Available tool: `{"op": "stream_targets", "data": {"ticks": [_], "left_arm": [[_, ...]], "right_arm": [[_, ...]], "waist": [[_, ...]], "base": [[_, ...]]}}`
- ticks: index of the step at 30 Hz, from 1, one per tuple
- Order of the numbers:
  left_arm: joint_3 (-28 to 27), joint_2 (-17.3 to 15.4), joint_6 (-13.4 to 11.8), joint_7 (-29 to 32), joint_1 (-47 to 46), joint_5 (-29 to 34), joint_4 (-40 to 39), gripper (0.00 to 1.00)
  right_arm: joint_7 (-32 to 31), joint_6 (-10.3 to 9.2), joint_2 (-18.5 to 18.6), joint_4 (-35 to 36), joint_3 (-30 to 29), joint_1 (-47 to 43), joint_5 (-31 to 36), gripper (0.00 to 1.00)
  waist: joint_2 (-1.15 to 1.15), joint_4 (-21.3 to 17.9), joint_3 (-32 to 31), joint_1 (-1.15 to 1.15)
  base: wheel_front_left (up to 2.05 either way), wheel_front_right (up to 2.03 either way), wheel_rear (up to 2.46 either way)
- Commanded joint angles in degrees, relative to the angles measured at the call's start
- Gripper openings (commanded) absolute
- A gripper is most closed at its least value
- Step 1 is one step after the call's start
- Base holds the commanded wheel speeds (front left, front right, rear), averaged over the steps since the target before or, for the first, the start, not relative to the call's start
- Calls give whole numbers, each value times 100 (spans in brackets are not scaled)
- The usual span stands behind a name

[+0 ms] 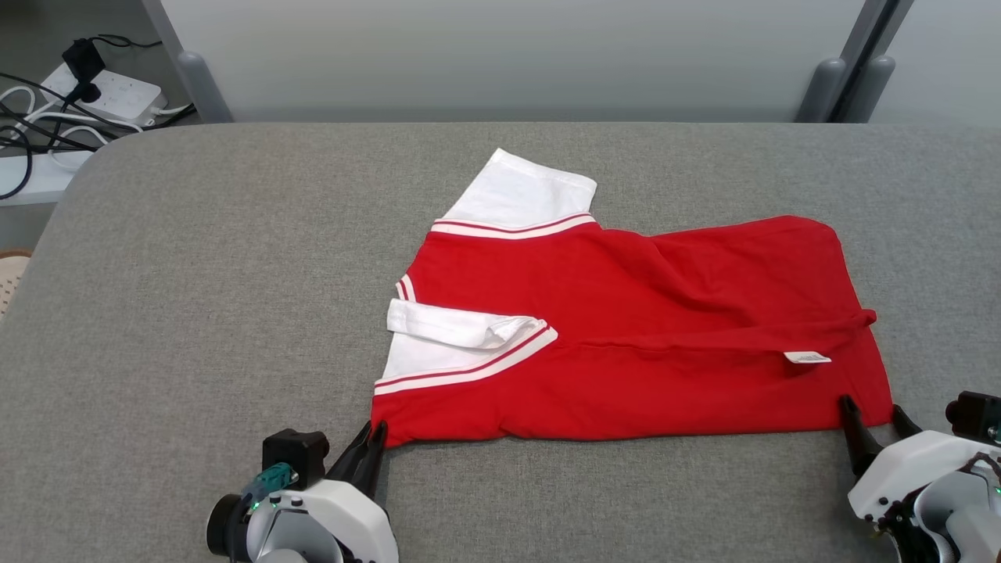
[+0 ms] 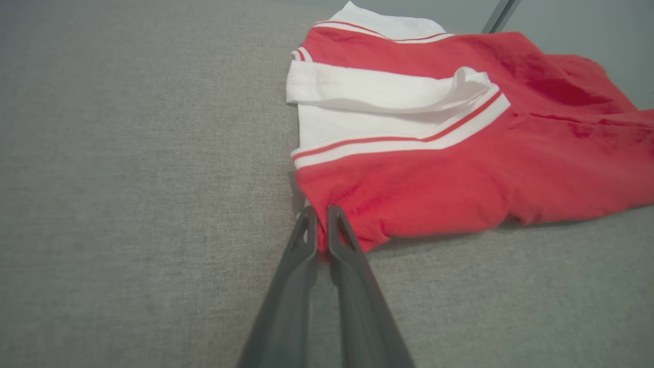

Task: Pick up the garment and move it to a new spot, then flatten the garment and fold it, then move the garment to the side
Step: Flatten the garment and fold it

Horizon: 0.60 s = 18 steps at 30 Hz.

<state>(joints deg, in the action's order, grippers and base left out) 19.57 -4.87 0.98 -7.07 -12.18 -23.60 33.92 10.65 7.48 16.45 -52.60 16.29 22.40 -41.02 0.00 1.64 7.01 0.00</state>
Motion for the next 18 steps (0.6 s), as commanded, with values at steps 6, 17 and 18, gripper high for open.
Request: {"op": "stream_targets", "data": {"ticks": [6,17,18], "left_arm": [[-134,-153,-21,-4,-240,50,-258,0],[-140,-402,-121,242,79,-4,-956,0],[-148,-442,-160,317,179,-15,-1079,0]], "right_arm": [[-179,1,145,-140,551,287,-435,19],[-104,1,581,161,1314,-11,-920,0],[-108,1,628,217,1368,-67,-953,0]], "waist": [[0,16,55,0],[0,-45,-21,0],[0,-61,-30,0]], "base": [[0,0,0],[0,0,0],[0,0,0]]}}
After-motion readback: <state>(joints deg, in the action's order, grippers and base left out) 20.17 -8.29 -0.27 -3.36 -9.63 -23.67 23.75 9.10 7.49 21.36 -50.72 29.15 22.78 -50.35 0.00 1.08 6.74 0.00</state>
